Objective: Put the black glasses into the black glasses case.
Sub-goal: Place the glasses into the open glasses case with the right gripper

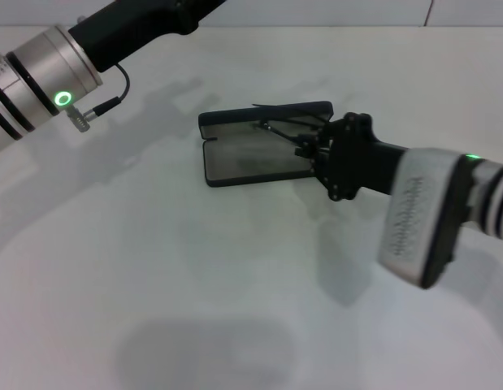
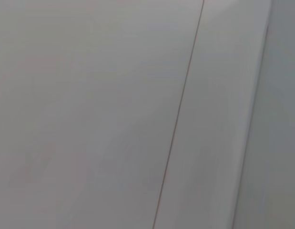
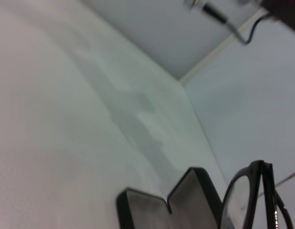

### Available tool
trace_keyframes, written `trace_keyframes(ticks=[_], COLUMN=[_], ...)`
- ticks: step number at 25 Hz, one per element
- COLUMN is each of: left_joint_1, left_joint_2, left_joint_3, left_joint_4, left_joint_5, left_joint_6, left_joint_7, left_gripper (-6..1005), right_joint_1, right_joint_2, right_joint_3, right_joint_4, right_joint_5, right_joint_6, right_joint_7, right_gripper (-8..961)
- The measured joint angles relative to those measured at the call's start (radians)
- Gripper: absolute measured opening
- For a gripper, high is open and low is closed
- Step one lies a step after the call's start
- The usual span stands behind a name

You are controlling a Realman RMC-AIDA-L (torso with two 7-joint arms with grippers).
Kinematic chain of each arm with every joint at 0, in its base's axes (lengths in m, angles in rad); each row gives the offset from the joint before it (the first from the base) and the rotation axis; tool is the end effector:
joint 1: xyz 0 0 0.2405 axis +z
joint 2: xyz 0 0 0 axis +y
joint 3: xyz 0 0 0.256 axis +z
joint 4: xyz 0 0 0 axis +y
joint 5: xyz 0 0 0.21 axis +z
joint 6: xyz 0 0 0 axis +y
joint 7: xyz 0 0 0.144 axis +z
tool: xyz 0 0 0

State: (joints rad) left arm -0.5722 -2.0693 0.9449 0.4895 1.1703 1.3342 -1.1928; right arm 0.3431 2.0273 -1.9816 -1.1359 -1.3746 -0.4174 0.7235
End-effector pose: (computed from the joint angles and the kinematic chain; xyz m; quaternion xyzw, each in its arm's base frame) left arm -0.2129 0.3839 0.0195 -0.8177 -0.2060 -0.4631 0.2730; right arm 0.1660 0.3413 -0.0911 -0.9071 -0.2540 0.0400 0.3334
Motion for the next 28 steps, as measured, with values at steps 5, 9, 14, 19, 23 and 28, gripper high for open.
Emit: trace_keyframes(ticks=[5,9,14,19,23,28], left_joint_1=[-0.010,-0.016,-0.017,-0.017,-0.017,-0.019], left_joint_2=[0.000,0.000,0.000,0.000,0.000,-0.006], left_joint_3=[0.001,0.004,0.007,0.006,0.006,0.004], left_joint_4=[0.000,-0.001,-0.002,-0.002,-0.002,-0.002], left_joint_5=[0.006,0.007,0.008,0.008,0.008,0.008], left_joint_6=[-0.002,-0.003,-0.004,-0.004,-0.004,-0.004], left_joint_7=[0.000,0.001,0.004,0.006,0.007,0.007], left_gripper=[505,505,506,506,507,507], right_joint_1=[0.079,0.129,0.173,0.184,0.200,0.222], right_joint_2=[0.001,0.001,0.001,0.000,0.001,0.001], right_joint_3=[-0.162,-0.211,-0.244,-0.251,-0.254,-0.263], right_joint_4=[0.017,0.049,0.107,0.142,0.167,0.186], right_joint_5=[-0.020,-0.020,-0.010,-0.010,-0.010,-0.010], right_joint_6=[0.255,0.300,0.320,0.327,0.320,0.319], right_joint_7=[-0.001,0.001,0.005,0.005,0.005,0.014], right_gripper=[110,111,112,113,114,116])
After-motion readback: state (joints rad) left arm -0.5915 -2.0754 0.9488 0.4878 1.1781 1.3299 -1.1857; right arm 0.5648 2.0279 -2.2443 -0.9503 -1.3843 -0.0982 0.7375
